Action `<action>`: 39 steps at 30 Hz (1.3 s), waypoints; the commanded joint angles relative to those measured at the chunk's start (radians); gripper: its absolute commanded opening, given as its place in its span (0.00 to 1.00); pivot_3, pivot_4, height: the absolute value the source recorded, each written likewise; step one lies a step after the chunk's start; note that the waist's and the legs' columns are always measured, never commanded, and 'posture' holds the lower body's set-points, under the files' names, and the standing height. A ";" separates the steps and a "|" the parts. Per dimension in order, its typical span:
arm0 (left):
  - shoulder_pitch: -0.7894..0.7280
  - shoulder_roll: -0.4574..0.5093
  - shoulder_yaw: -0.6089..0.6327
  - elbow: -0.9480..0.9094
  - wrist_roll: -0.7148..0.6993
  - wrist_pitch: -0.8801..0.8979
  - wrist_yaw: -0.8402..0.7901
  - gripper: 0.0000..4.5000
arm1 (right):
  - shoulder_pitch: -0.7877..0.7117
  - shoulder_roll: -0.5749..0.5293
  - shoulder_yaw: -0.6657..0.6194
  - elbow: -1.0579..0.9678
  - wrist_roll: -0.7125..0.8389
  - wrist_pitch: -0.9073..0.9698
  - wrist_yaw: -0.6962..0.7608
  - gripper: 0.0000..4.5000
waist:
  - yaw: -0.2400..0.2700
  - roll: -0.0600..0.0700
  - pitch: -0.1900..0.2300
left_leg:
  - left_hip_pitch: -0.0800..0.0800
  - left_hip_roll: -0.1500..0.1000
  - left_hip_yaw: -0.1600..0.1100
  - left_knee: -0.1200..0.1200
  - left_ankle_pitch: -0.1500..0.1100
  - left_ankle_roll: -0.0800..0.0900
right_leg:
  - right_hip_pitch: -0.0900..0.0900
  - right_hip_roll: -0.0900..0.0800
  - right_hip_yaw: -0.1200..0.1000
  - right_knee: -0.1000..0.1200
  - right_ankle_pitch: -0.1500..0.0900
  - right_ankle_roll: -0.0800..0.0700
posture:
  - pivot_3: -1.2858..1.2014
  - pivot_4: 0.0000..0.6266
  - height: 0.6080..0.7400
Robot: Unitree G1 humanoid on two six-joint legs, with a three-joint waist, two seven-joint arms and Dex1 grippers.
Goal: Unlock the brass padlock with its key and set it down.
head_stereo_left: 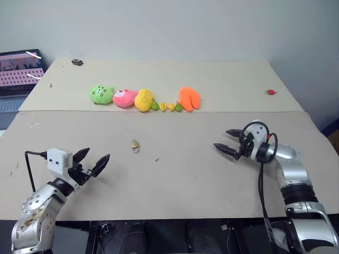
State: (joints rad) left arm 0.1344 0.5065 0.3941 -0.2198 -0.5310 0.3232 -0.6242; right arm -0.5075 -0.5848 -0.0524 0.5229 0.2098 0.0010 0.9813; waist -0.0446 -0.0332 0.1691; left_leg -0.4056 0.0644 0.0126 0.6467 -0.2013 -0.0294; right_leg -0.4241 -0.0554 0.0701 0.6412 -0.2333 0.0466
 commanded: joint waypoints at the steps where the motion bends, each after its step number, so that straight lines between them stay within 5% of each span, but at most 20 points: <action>1: -0.032 0.023 -0.005 -0.020 -0.006 -0.013 -0.022 0.98 | -0.014 -0.008 -0.016 -0.015 0.004 -0.023 -0.002 1.00 | 0.000 0.000 0.000 | 0.000 0.000 0.000 0.000 0.000 0.000 | 0.000 0.000 0.000 0.000 0.000 0.000 | 0.52 0.24 0.86; 20: -0.108 0.040 -0.123 -0.029 0.026 0.042 -0.056 0.98 | 0.022 -0.029 -0.014 -0.078 0.004 -0.022 -0.003 1.00 | 0.000 0.000 0.000 | -0.001 0.000 0.000 0.000 0.000 0.000 | 0.000 0.000 0.000 0.000 0.000 0.000 | 0.52 0.24 0.86; 30: -0.149 0.003 -0.212 -0.008 0.055 0.057 -0.036 0.98 | 0.064 -0.078 0.055 -0.470 0.100 0.129 0.156 1.00 | 0.003 0.000 0.000 | 0.000 0.000 0.000 0.000 0.000 0.000 | 0.000 0.000 0.000 0.001 0.000 0.000 | 0.52 0.24 0.86; 39: -0.269 -0.101 -0.297 0.024 0.070 0.138 0.060 0.98 | 0.058 -0.063 0.106 -0.659 0.131 0.243 0.147 1.00 | 0.010 -0.001 0.001 | -0.001 0.000 -0.001 0.000 0.000 0.000 | 0.000 0.000 0.000 0.000 0.000 0.001 | 0.52 0.24 0.86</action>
State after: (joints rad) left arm -0.1211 0.4052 0.0932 -0.1820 -0.4554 0.4512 -0.5783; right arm -0.4413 -0.6479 0.0693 -0.0957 0.3111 0.2259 1.1432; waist -0.0345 -0.0340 0.1696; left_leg -0.4061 0.0639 0.0118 0.6470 -0.2012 -0.0295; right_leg -0.4237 -0.0556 0.0696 0.6415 -0.2333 0.0472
